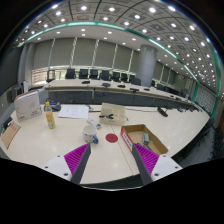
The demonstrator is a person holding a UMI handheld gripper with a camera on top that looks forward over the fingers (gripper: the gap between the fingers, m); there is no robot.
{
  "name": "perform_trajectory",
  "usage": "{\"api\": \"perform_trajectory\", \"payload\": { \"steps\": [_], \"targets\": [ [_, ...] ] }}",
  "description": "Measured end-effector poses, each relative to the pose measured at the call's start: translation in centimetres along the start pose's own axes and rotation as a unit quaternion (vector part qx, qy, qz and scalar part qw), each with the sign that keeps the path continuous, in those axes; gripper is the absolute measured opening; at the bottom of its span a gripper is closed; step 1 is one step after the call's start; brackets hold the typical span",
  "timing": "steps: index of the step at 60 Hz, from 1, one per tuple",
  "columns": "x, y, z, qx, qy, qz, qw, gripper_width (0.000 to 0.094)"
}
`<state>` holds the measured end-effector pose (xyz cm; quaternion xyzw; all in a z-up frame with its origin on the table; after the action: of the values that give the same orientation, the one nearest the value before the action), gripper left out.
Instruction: Pour water
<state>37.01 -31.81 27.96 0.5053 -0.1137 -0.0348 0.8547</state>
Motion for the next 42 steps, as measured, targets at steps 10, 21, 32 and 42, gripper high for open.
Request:
{"api": "perform_trajectory", "payload": {
  "steps": [10,21,32,42],
  "targets": [
    [-3.7,0.4,-0.9,0.001,0.02,0.003,1.0,0.0859],
    [-14.0,0.4,-2.9,-0.008,0.073,0.015,0.997,0.0856],
    [-27.1,0.3,-6.4,-0.004,0.125,0.01,0.992,0.0862],
    [-38.9,1.0,-13.1,0.034,0.151,-0.006,0.988,0.0861]
  ]
}}
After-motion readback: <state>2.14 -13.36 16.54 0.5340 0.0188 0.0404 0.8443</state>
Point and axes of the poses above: the point between the fingertips, and its own axes, seen from behind it with the camera up: x to the right, y up, z backward, against the way the camera looks, the point moved 1 cm from there along z, backward, against the way the camera looks, and after that the axes turned 1 degree about x, right-handed, at the moved point
